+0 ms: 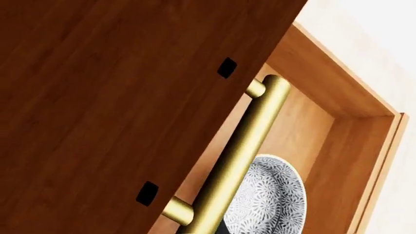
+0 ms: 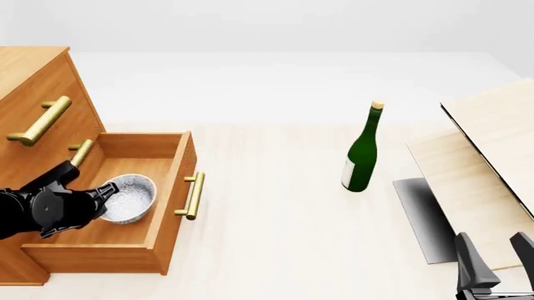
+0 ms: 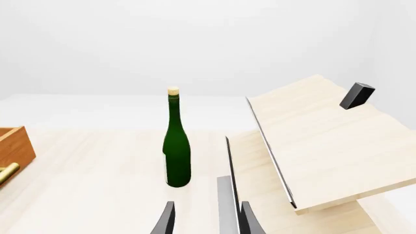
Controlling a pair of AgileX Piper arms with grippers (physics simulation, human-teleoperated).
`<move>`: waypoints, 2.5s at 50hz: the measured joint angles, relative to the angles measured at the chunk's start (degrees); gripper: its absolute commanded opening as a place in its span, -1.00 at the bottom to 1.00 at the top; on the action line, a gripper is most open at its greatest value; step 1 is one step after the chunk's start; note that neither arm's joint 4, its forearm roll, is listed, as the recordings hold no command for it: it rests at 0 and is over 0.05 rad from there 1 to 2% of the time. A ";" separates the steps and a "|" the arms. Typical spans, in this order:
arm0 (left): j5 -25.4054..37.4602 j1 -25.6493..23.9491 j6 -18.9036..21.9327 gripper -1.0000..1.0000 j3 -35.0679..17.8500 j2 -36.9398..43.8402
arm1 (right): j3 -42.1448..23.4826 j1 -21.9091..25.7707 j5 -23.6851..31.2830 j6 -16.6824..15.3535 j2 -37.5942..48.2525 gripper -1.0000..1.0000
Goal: Put the bowl in the bottom drawer of the cabinet and close it.
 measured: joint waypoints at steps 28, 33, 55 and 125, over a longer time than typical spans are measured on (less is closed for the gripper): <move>0.62 0.60 1.07 1.00 -0.39 -1.03 | -0.01 0.00 0.00 0.00 0.00 1.00; 0.69 0.87 1.46 1.00 -0.30 -1.19 | -0.01 0.00 0.00 0.00 0.00 1.00; 3.65 -1.02 2.01 1.00 1.54 -7.65 | -0.01 0.00 0.00 0.00 0.01 1.00; 22.21 -30.50 4.58 1.00 0.91 -36.64 | -0.01 0.00 0.00 0.00 0.01 1.00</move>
